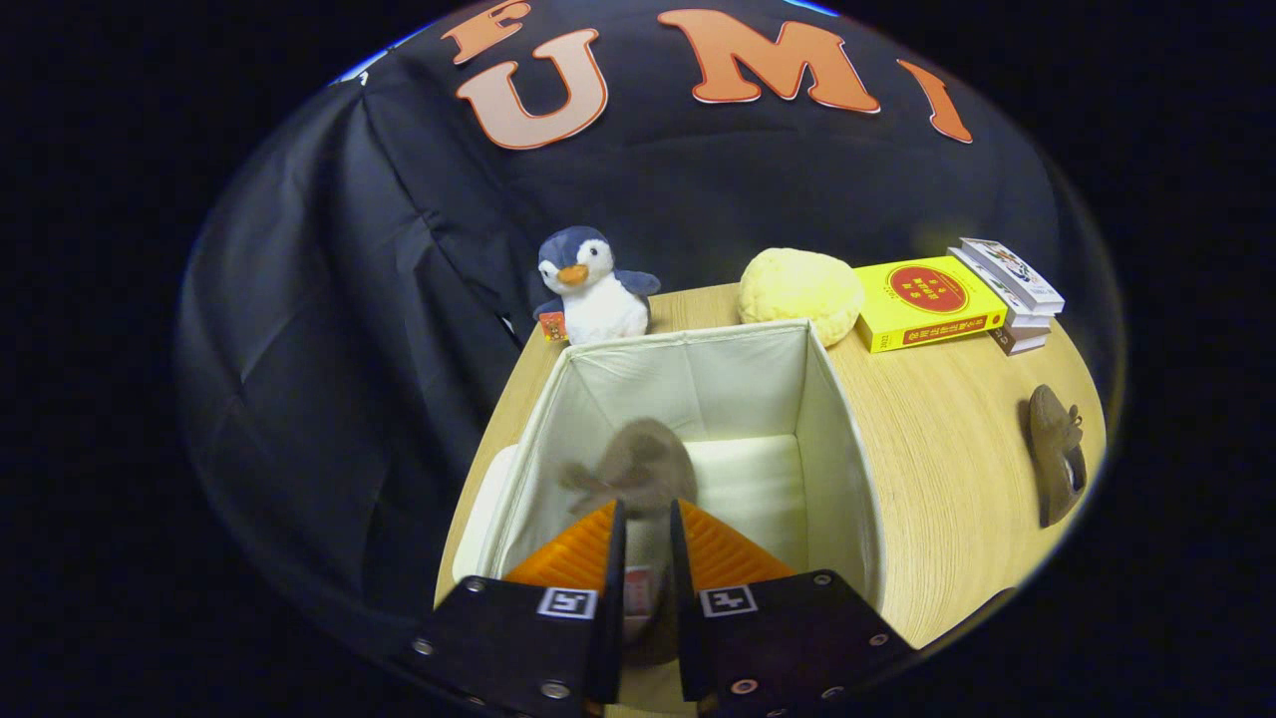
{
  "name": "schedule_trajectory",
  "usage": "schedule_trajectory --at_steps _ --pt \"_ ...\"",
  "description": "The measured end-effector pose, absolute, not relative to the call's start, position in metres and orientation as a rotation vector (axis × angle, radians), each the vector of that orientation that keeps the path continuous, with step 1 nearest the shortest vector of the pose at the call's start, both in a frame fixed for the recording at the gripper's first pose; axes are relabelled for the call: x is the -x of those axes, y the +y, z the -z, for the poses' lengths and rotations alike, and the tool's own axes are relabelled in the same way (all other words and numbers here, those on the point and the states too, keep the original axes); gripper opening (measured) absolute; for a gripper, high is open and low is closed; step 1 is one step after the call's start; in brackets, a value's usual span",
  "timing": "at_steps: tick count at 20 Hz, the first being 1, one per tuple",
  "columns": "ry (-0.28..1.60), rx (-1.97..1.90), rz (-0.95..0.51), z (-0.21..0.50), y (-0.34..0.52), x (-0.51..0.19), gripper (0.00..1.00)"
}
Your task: Open the storage box then place both shoes into the box .Put the left shoe in first, then the right shoe, with the right side of both shoes facing outward in a uniform manner.
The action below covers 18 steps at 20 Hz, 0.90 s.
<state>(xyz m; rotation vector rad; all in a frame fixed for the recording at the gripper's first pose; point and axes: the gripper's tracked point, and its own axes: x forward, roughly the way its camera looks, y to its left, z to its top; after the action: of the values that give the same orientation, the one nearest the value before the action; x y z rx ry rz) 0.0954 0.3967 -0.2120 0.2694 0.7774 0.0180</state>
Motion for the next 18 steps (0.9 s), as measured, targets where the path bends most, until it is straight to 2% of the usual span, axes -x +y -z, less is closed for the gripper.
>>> schedule_trajectory --at_steps 5,6,12,18 --pt "0.749 -0.226 -0.014 0.206 0.377 -0.091 0.92" --pt "0.726 -0.213 -0.016 0.200 0.371 -0.092 0.98" --pt "0.638 -0.210 -0.017 0.178 0.321 -0.087 0.99" --pt "0.610 -0.221 0.073 0.175 0.225 -0.072 0.99"
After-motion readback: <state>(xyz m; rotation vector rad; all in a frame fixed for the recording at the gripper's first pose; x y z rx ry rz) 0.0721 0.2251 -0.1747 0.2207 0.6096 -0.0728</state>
